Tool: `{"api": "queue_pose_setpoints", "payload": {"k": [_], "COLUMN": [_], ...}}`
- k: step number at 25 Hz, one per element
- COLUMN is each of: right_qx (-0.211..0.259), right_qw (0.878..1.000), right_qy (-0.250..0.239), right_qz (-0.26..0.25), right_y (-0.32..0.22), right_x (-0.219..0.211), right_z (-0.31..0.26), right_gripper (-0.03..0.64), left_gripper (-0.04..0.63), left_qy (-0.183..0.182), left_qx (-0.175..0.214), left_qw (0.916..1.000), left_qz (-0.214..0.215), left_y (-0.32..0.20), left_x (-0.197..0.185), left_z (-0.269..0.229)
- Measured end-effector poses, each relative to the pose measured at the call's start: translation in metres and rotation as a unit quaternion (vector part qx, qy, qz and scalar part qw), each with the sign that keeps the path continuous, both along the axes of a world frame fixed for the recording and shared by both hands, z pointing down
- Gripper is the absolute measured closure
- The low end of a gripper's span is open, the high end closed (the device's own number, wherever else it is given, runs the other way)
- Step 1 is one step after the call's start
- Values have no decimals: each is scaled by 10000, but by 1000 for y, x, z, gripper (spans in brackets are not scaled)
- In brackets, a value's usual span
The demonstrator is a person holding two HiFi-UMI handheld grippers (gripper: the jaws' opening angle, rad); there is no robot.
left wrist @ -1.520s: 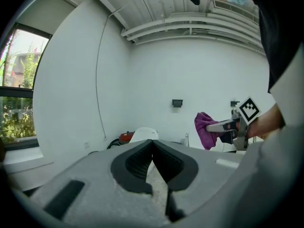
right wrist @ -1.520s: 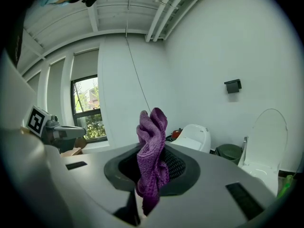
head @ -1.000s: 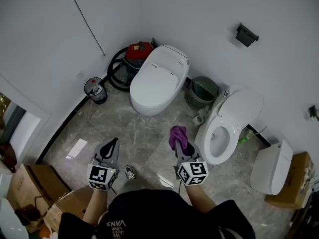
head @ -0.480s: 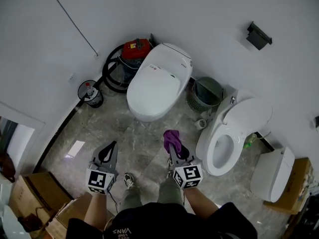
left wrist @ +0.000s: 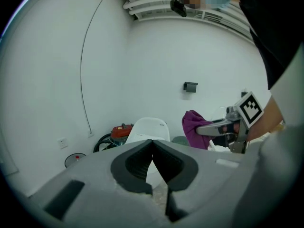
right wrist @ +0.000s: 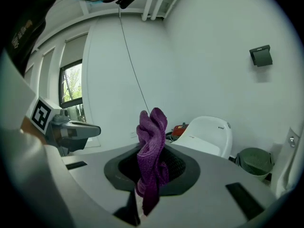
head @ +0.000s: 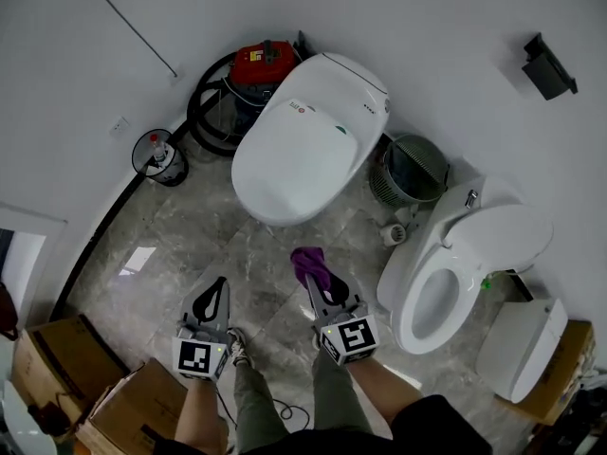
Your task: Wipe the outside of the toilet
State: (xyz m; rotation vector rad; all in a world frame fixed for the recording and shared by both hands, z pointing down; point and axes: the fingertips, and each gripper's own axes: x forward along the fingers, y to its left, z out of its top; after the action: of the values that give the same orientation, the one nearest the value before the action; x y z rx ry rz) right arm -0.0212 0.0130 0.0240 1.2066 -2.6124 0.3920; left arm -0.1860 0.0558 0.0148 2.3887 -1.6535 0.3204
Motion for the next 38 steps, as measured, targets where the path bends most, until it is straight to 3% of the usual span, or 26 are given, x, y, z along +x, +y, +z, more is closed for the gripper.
{"api": "queue_pose_setpoints", "payload": {"k": [5,12,20,27,34,38], "right_qx": [24,253,789,1177,1632,1767], "right_qw": [9998,9994,9956,9886,9766,9720], "right_qy": [-101,-185,-292,-604,-857,-860], "right_qz": [176,122,-406,-716,-1112,-1289], "right_y": [-19,-36,-46,-64,-81,-85], "right_x": [3,-4,-31,-44,-46,-45], "right_z": [65,166,256,331,377,393], "right_gripper": [552,552,552,552,552,552], "left_gripper": [591,592,591,592,591,589], "left_qy": [171,250,200,-114,-98,-210], "left_qx": [-151,30,449,935,1420,1469], "left_qw": [9997,9994,9976,9933,9885,9879], "left_qz": [72,218,491,662,503,448], "left_y": [-24,-56,-78,-99,-125,-124], "left_x": [11,25,33,31,38,43], "left_z": [75,181,272,351,410,427]}}
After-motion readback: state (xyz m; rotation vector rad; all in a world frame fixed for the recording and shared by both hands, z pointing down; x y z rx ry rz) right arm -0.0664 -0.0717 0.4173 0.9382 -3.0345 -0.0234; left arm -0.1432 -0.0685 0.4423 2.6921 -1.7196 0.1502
